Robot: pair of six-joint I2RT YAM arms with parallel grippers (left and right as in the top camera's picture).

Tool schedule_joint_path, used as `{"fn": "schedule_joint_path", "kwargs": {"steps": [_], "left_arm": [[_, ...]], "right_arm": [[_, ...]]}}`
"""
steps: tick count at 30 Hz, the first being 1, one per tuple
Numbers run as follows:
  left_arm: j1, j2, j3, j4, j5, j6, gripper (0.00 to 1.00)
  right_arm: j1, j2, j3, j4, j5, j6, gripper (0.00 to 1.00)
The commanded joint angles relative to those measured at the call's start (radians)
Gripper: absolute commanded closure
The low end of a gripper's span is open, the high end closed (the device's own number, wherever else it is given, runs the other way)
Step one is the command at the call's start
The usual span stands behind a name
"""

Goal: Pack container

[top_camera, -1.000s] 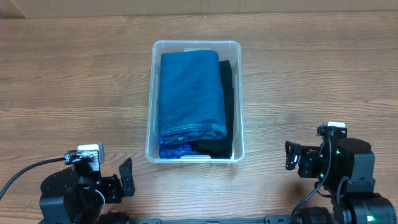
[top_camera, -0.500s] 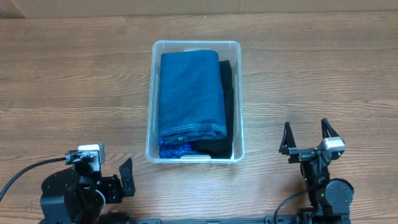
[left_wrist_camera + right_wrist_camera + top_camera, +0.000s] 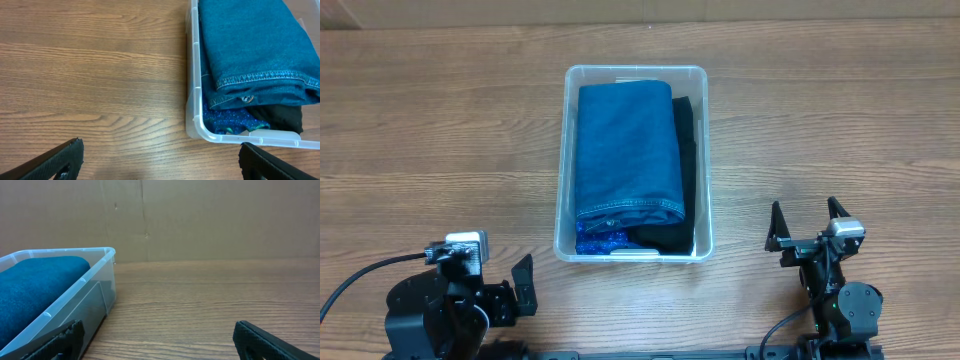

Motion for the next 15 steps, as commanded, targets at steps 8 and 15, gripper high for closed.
{"fn": "schedule_joint_path", "kwargs": {"steps": [8, 15], "left_arm": [[-0.003, -0.222, -0.262, 0.209, -0.048, 0.03, 0.0], [-0.05, -0.457, -0.862, 1.12, -0.081, 0.048, 0.0]], "right_arm": [[0.002, -0.004, -0.008, 0.006, 0.003, -0.007, 0.0], [0.002, -0.004, -0.008, 0.006, 0.003, -0.007, 0.0]]}}
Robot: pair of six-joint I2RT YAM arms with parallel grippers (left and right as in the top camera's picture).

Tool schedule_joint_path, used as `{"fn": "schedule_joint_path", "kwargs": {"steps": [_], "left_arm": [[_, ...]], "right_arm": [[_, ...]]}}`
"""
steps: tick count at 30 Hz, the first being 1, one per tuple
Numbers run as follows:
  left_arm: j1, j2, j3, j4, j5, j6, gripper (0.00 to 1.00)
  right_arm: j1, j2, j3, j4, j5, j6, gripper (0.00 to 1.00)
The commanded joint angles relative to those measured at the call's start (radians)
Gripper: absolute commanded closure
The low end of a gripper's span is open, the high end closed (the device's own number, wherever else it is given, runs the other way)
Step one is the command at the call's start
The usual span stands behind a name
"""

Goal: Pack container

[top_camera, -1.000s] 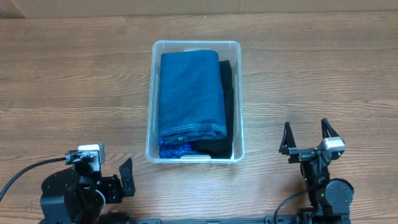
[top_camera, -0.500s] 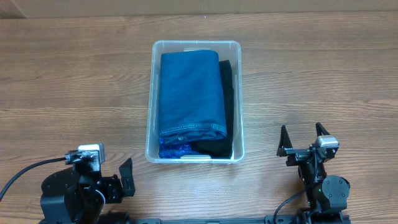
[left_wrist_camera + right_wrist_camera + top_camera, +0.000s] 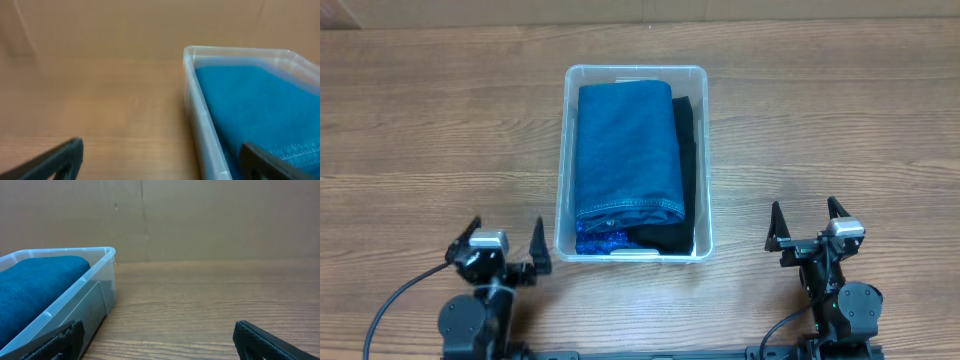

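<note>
A clear plastic container (image 3: 561, 150) stands in the middle of the table. Folded blue jeans (image 3: 626, 150) fill most of it, with a black garment (image 3: 686, 170) along their right side and a patterned blue cloth (image 3: 598, 241) at the near end. My left gripper (image 3: 506, 236) rests open by the container's near left corner, nothing between its fingers. In the left wrist view the container's wall (image 3: 200, 125) and the jeans (image 3: 255, 105) show blurred. My right gripper (image 3: 810, 222) is parked open to the right of the container (image 3: 65, 300), empty.
The wooden table (image 3: 440, 120) runs all around the container. A brown cardboard wall (image 3: 200, 220) stands behind the table's far edge.
My left arm has gone from a turned pose at the near left to a straight parked pose, its gripper now facing the far wall beside the container. The right arm has not moved.
</note>
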Motion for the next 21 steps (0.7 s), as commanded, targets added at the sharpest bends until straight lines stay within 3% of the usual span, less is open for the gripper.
{"fn": "schedule_joint_path", "kwargs": {"steps": [1, 2, 3, 21], "left_arm": [[-0.01, -0.02, -0.18, 0.311, -0.051, 0.025, 0.0], [-0.01, -0.02, -0.212, 0.319, -0.051, 0.024, 0.0], [-0.008, -0.019, -0.206, 0.225, -0.051, 0.025, 0.0], [-0.007, -0.011, -0.206, 0.234, -0.048, 0.025, 0.0]], "right_arm": [[0.002, -0.004, -0.008, 0.007, 0.003, -0.007, 0.0], [0.002, -0.004, -0.008, 0.007, 0.003, -0.007, 0.0], [0.002, -0.004, -0.008, 0.007, 0.003, -0.007, 0.0], [0.002, -0.004, -0.008, 0.007, 0.003, -0.007, 0.0]]}}
